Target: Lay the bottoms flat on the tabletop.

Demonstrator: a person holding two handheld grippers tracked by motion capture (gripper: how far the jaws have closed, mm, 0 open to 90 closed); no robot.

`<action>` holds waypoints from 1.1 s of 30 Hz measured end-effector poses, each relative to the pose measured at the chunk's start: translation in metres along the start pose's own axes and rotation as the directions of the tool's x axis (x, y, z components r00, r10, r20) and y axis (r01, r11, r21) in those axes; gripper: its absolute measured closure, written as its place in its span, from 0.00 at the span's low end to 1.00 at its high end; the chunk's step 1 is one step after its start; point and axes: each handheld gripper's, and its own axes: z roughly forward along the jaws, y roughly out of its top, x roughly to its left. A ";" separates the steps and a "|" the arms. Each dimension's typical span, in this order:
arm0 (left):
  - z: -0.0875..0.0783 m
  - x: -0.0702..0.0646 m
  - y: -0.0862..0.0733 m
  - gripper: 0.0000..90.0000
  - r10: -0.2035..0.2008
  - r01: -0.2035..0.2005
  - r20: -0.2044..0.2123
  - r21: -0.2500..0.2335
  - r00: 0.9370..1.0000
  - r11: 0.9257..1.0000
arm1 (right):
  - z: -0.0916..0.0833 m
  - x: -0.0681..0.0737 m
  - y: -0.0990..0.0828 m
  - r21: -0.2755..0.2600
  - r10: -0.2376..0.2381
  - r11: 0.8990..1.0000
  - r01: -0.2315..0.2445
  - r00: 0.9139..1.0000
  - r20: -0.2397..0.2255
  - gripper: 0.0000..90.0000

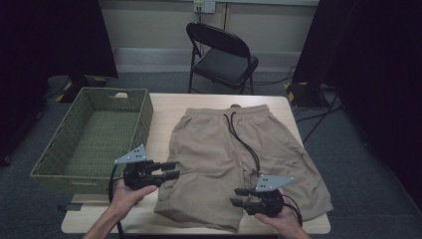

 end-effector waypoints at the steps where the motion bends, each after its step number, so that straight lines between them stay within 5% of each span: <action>1: 0.002 0.002 0.000 0.67 -0.010 0.011 -0.037 0.013 0.999 1.000 | 0.001 -0.001 0.002 0.001 -0.004 1.000 0.004 1.000 0.018 0.66; 4: 0.017 0.010 -0.007 0.69 -0.017 0.028 -0.110 0.096 0.994 0.995 | 0.012 -0.010 0.005 0.017 0.013 1.000 -0.014 0.998 0.061 0.66; 6: 0.032 0.013 -0.014 0.71 0.011 0.014 -0.126 0.193 0.992 0.981 | 0.031 -0.017 0.006 0.058 0.023 0.998 -0.027 0.997 0.075 0.65; 12: 0.048 0.019 -0.034 0.71 0.022 0.026 -0.150 0.310 0.988 0.950 | 0.073 -0.025 0.011 0.149 -0.013 0.989 -0.004 0.993 0.115 0.68; 14: 0.051 0.020 -0.040 0.71 0.024 0.039 -0.161 0.378 0.987 0.925 | 0.084 -0.025 0.007 0.191 -0.031 0.981 0.007 0.992 0.123 0.67; 17: 0.052 0.021 -0.043 0.69 0.035 0.048 -0.182 0.434 0.983 0.900 | 0.091 -0.017 0.000 0.213 -0.056 0.977 0.029 0.991 0.123 0.68; 19: 0.049 0.020 -0.043 0.69 0.046 0.046 -0.204 0.425 0.978 0.904 | 0.091 -0.014 0.000 0.209 -0.017 0.978 0.000 0.997 0.081 0.69; 22: 0.046 0.022 -0.036 0.65 0.010 0.061 -0.212 0.328 0.977 0.943 | 0.094 -0.005 -0.002 0.204 -0.059 0.978 0.044 0.996 0.072 0.69; 24: 0.047 0.024 -0.032 0.64 0.007 0.062 -0.223 0.299 0.975 0.952 | 0.097 0.003 -0.001 0.211 -0.064 0.976 0.055 0.997 0.036 0.69; 27: 0.056 0.026 -0.026 0.66 0.036 0.036 -0.232 0.298 0.972 0.954 | 0.101 0.013 0.000 0.223 -0.073 0.972 0.075 0.997 -0.015 0.68; 29: 0.066 0.029 -0.023 0.69 0.036 0.030 -0.215 0.295 0.976 0.955 | 0.103 0.016 0.005 0.240 -0.098 0.966 0.100 0.995 -0.020 0.66; 31: 0.071 0.030 -0.023 0.71 0.046 0.021 -0.207 0.311 0.977 0.950 | 0.099 0.011 0.011 0.205 -0.084 0.975 0.083 0.996 -0.003 0.66; 32: 0.082 0.032 -0.024 0.72 0.067 0.010 -0.205 0.352 0.977 0.936 | 0.096 0.006 0.014 0.187 -0.074 0.980 0.068 0.997 0.024 0.65; 33: 0.087 0.034 -0.025 0.72 0.068 0.014 -0.216 0.358 0.974 0.934 | 0.093 0.000 0.016 0.173 -0.058 0.984 0.049 0.997 0.051 0.64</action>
